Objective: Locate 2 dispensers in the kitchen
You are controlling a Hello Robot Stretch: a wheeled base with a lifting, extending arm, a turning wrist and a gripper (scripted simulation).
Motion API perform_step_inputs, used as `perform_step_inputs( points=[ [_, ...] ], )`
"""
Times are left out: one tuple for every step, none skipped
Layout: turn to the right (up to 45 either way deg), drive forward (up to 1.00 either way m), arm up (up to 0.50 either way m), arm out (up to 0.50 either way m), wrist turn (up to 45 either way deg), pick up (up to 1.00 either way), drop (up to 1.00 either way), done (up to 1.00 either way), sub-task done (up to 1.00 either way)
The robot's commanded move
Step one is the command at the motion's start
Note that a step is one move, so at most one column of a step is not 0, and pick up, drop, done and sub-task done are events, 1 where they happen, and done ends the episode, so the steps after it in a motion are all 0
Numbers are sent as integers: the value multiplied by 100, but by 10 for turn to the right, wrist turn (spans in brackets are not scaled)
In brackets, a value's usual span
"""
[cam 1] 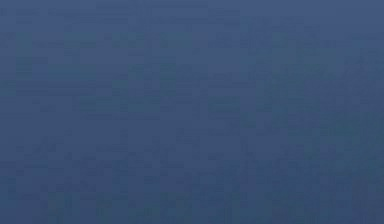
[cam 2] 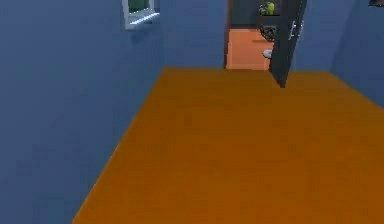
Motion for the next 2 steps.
perform_step_inputs(
  points=[
    [-450, 0, 0, 0, 0, 0, 0, 0, 0],
    [-390, 0, 0, 0, 0, 0, 0, 0, 0]
  ],
)
